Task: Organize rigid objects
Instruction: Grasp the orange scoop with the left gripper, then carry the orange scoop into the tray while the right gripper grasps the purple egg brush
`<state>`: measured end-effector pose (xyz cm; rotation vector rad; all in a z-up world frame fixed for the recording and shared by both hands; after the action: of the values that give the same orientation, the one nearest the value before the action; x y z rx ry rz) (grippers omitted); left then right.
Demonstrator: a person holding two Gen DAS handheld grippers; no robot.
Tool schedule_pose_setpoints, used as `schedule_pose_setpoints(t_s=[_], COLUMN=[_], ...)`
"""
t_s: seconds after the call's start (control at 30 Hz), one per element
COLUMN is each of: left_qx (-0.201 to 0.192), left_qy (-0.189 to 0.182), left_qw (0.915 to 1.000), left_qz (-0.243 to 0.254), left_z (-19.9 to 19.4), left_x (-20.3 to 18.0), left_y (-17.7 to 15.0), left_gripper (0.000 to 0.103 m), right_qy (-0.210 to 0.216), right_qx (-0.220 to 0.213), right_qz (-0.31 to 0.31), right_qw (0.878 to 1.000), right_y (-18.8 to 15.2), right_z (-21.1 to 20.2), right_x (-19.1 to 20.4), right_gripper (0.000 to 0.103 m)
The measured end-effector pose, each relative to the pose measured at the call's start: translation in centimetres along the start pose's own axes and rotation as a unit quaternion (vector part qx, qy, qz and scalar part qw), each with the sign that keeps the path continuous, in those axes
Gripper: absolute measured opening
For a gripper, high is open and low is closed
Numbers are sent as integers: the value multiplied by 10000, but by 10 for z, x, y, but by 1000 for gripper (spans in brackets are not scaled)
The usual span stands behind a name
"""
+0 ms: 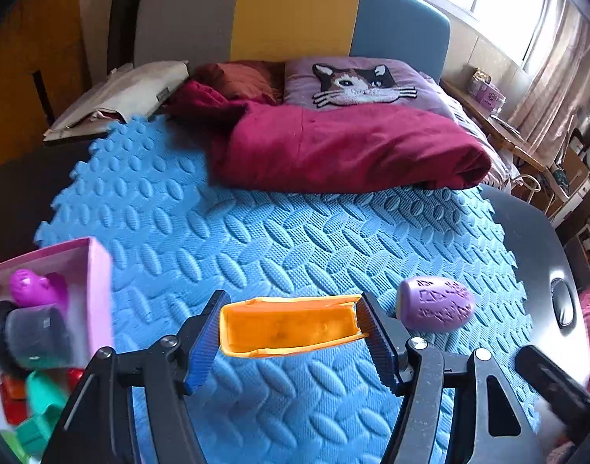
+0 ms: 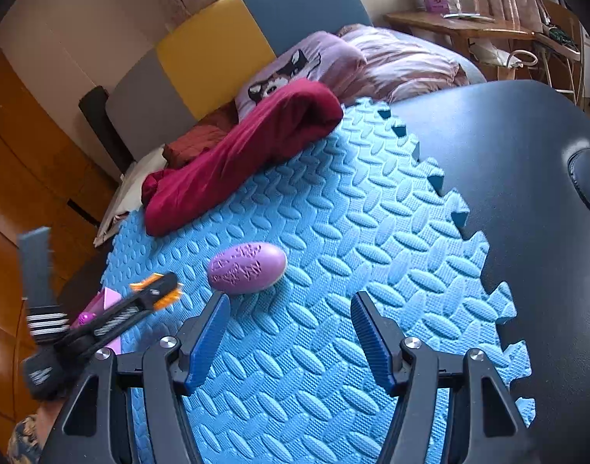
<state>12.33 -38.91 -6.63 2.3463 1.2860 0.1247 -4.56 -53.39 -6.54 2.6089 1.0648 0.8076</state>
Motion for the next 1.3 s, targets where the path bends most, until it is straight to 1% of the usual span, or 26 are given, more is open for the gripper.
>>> schedule_pose_setpoints(t_s=[0.07,0.17,0.23,0.3,0.33,0.47,0.53,0.63,0.73,0.8,0.83,0.87,0.93,0.97,1.0,1.07,1.1,1.17,1.23,1.3], left_qx=[-59,-222,-337,-462,-511,-706,-827,-986,-1077,-1141,-1165,-1178,-1233,-1278,-1311,-1346,-1349,-1348,-1352,-1345], left_qy=[11,28,23,-22,-42,-166,-229,-296,-342,-357,-353,-351,-338,-295,-277,-275,-271,-266,-249,-266], left_qw=[10000,9997,9993,9987,9984,9972,9962,9945,9935,9928,9925,9924,9917,9913,9909,9905,9905,9905,9904,9904], left_qz=[3,98,165,226,227,170,166,179,146,111,108,107,109,121,117,63,34,-50,-107,-185], left_z=[-9,-31,-44,-61,-68,-97,-113,-133,-148,-157,-161,-163,-170,-174,-177,-183,-184,-186,-187,-188], left_x=[1,1,1,2,3,13,19,27,36,42,46,48,54,58,61,70,73,82,88,95], left_y=[-3,-10,-14,-18,-20,-29,-34,-41,-48,-53,-55,-57,-63,-67,-71,-77,-79,-84,-89,-93], left_gripper=[68,68,68,68,68,68,68,68,68,68,68,68,68,68,68,68,68,68,68,68], right_qy=[10,17,36,23,2,-243,-451,-574,-776,-836,-907,-915,-993,-1123,-1223,-1139,-1028,-718,-315,-17], right_qx=[55,87,129,217,226,218,227,249,229,261,188,177,66,0,-66,-132,-157,-181,-115,-54], right_qz=[-86,-266,-266,-236,-227,-314,-403,-525,-653,-729,-792,-814,-904,-964,-998,-1048,-1064,-957,-671,-520], right_qw=[9999,9996,9996,9995,9995,9990,9979,9967,9946,9935,9925,9923,9909,9890,9874,9879,9889,9926,9972,9986], right_y=[-2,-2,-1,4,7,19,25,30,33,35,36,37,37,36,35,33,32,30,30,30], right_z=[3,7,12,21,25,41,51,62,72,79,81,82,83,83,82,80,78,73,67,64], right_x=[4,12,17,20,21,31,36,43,50,54,57,58,61,62,61,59,57,49,36,27], right_gripper=[66,74,75,80,81,84,84,84,84,85,85,82,65,51,42,43,43,43,43,44])
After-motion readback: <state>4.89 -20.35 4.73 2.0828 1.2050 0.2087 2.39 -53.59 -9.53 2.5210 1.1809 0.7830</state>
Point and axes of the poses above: each gripper's, at about its wrist camera, not at the fingertips, and z roughly the way its jaws point, x to its left, y to its top, the point moved 2 cm from there along z, roughly the way its jaws point, and after that the axes turned 9 degrees about x, right-handed, at the moved point
